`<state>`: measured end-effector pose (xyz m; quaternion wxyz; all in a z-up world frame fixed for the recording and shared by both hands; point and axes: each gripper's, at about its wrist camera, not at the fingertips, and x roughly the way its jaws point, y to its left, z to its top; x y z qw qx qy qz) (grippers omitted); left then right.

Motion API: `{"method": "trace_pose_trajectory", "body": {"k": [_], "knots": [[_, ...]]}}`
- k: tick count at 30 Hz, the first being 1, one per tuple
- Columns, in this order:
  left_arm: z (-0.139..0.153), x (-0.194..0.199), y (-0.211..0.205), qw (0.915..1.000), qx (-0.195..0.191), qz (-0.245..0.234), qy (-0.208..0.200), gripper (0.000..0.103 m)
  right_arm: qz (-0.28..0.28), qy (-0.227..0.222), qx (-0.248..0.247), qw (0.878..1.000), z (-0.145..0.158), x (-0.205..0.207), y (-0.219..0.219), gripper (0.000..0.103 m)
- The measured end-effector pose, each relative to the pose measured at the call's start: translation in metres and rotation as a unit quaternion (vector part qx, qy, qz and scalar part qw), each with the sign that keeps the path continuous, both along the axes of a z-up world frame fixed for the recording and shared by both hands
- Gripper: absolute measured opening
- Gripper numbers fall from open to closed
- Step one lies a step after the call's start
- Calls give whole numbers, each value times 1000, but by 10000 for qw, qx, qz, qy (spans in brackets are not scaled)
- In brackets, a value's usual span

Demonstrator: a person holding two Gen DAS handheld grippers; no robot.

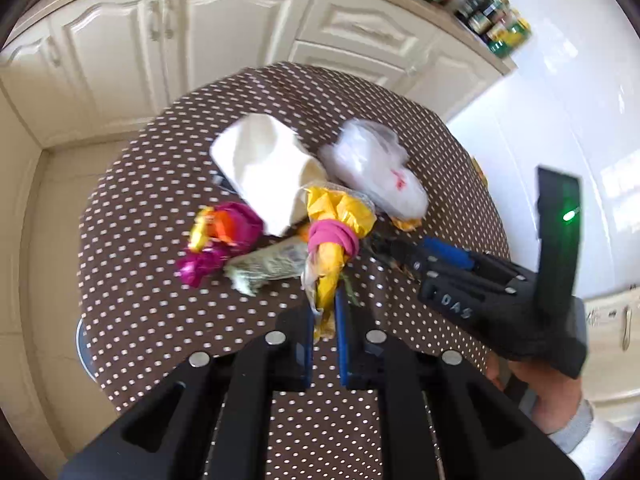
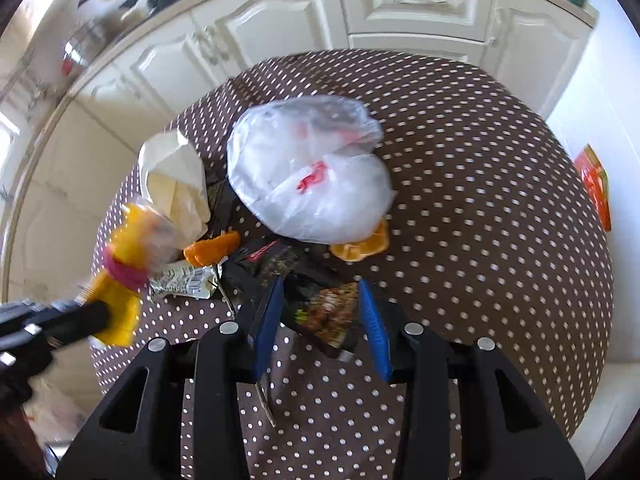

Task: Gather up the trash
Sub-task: 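Grasp the dark snack packet with the right tool while the left tool holds the yellow wrapper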

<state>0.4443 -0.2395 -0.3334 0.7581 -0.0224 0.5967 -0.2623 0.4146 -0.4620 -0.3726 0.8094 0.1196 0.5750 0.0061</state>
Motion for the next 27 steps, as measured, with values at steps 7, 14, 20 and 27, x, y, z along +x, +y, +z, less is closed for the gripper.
{"method": "trace_pose_trajectory", "body": {"k": [7, 14, 20, 27], "knots": [[2, 0, 38, 9996, -32, 278, 10, 9, 449, 188, -350, 9982, -16, 11, 15, 43], [5, -8, 54, 9992, -121, 370, 26, 9, 168, 144, -316, 9993, -16, 5, 6, 2], [12, -13, 72, 9990, -183, 400, -24, 9, -29, 40, -276, 9996, -5, -15, 14, 0], [19, -20, 101, 9988, -260, 400, -59, 9, -264, -300, -205, 9990, 38, -39, 34, 0]]}}
